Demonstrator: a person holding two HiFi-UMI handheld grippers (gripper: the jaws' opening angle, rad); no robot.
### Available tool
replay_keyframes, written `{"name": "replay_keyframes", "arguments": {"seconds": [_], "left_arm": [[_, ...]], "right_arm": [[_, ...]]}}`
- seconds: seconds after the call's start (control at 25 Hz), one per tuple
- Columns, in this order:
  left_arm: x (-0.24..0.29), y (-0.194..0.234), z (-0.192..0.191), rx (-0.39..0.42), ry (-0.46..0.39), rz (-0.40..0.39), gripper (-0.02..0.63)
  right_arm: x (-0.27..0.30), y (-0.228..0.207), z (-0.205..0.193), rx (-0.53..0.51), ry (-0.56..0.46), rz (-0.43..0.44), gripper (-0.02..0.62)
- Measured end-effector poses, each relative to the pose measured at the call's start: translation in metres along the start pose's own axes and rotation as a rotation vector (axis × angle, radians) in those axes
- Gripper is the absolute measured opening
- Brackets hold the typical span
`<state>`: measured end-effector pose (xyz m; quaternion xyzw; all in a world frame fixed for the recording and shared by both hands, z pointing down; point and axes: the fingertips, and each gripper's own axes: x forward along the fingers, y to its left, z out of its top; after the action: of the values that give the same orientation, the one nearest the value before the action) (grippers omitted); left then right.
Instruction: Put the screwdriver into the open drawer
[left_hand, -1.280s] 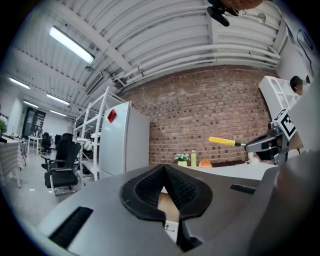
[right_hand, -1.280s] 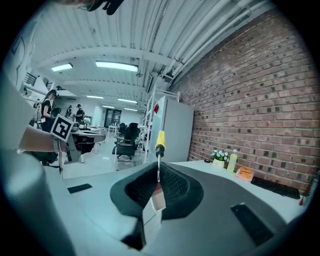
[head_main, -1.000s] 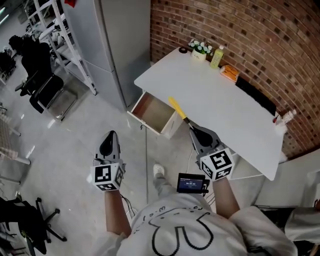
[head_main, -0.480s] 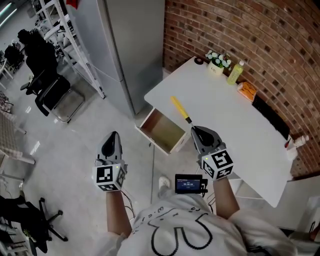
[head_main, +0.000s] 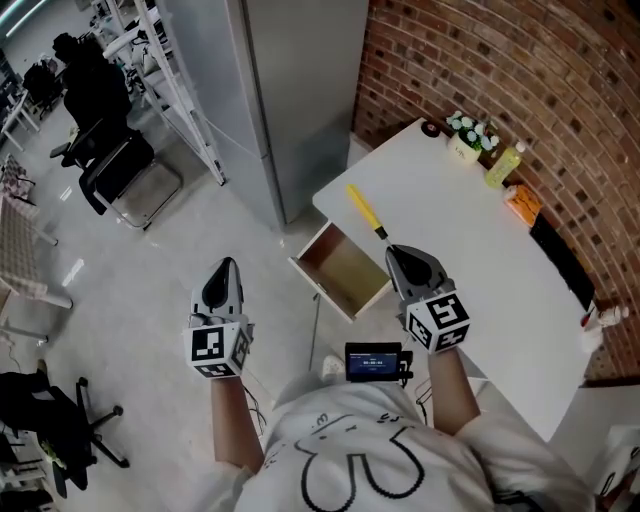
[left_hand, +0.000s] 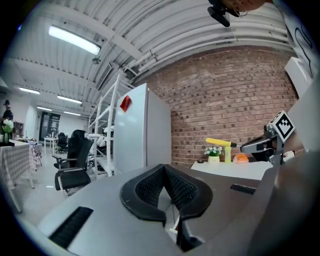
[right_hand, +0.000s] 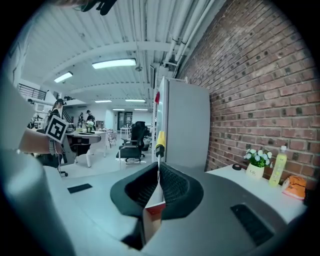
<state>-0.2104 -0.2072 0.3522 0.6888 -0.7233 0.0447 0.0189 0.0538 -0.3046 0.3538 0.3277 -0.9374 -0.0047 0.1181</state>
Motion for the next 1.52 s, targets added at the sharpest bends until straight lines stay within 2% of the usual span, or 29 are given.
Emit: {"name": "replay_keyframes", "arguments": {"seconds": [0.32, 0.6, 0.84, 1.0, 1.52], "left_arm": [[-0.003, 0.056, -0.035, -0.04, 0.071, 0.042, 0.009], [0.002, 0.071, -0.077, -0.072, 0.155, 0.034, 0.009], [0.012, 0.066, -0.119, -0.108, 0.23, 0.017, 0.009], [0.02, 0.059, -0.141, -0.173, 0.245, 0.025, 0.009], [0.02, 0.033, -0.243, -0.213, 0.369, 0.022, 0.009]], "right_arm": [[0.056, 0.024, -0.016, 0.003, 0.082, 0.044, 0.023], [0.088, 0.029, -0.051, 0.018, 0.17, 0.066, 0.023], [0.105, 0.035, -0.096, 0.04, 0.245, 0.107, 0.023], [0.114, 0.035, -0.123, 0.042, 0.277, 0.138, 0.023], [0.121, 0.038, -0.237, 0.072, 0.411, 0.185, 0.025]]}}
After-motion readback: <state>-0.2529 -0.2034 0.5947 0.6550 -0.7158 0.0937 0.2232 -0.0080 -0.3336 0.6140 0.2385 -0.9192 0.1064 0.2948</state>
